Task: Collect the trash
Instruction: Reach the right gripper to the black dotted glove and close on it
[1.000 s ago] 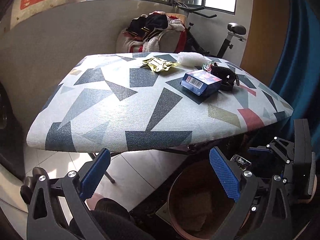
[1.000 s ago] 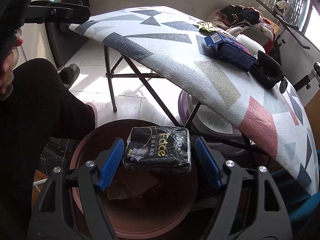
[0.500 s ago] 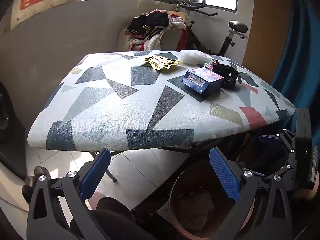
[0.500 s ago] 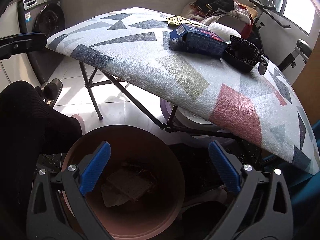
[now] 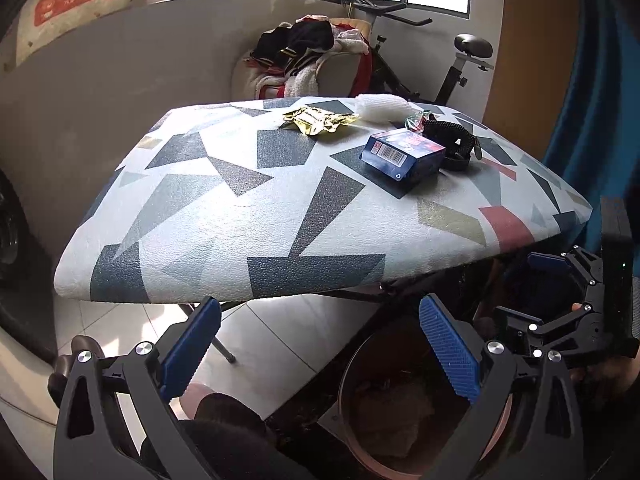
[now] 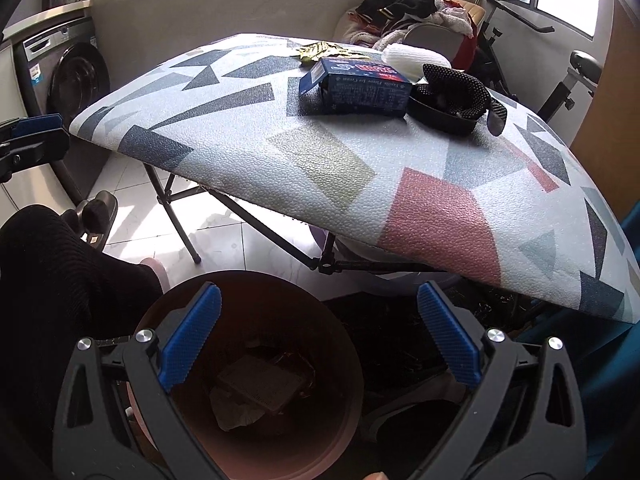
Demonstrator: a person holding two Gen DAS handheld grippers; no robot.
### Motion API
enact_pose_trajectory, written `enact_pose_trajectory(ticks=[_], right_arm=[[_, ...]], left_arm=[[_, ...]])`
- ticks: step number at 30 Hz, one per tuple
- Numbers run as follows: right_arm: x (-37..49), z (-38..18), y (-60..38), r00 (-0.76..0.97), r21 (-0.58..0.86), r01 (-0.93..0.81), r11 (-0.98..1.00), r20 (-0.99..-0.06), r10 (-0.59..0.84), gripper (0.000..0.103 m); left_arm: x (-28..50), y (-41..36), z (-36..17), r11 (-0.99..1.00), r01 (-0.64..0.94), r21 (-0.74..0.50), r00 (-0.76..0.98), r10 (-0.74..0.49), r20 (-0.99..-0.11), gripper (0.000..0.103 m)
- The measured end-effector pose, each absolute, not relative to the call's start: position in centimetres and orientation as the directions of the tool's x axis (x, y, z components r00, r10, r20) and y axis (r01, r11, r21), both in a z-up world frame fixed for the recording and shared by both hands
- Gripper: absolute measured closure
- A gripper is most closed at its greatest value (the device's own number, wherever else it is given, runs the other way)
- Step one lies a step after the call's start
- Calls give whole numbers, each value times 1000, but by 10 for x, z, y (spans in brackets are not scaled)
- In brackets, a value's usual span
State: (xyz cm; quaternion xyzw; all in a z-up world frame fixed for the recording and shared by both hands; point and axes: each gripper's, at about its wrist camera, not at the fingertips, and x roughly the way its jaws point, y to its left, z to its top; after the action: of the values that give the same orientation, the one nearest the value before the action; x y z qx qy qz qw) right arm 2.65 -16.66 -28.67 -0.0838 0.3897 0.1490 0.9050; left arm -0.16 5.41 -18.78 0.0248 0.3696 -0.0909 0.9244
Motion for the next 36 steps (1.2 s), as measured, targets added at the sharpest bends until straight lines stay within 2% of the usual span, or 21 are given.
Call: enact_pose_trajectory(ticks=[11, 15, 18, 21, 27, 32, 35, 36], right_arm=[[37, -277, -203, 695, 145, -240, 960, -665, 274, 6], [44, -260, -222, 731, 181, -216, 960, -622, 282, 6], [64, -242, -242, 747, 205, -201, 958, -601, 285, 6], [101, -225, -266, 717, 296, -230, 927, -593, 367, 6], [176, -196, -278, 788, 95, -144, 985, -591, 172, 6], [239, -205, -277, 759, 53, -189, 981, -626, 180, 8], [267, -219, -263, 728, -28, -247, 969, -665, 167, 22], [274, -224, -259, 716, -44, -262, 964, -678, 164, 32]], left_arm=[[10, 74, -187, 989, 106, -103, 714, -148, -685, 6], [18, 85, -175, 984, 88, -158, 736, -171, -655, 6], [28, 85, -162, 984, 114, -137, 763, -175, -623, 6], [46, 85, -152, 979, 142, -145, 780, -201, -593, 6], [97, 85, -152, 971, 151, -187, 754, -236, -613, 6], [138, 90, -167, 955, 111, -275, 713, -269, -647, 6], [154, 89, -171, 955, 104, -278, 713, -266, -649, 6], [157, 88, -172, 958, 100, -267, 716, -256, -650, 6]])
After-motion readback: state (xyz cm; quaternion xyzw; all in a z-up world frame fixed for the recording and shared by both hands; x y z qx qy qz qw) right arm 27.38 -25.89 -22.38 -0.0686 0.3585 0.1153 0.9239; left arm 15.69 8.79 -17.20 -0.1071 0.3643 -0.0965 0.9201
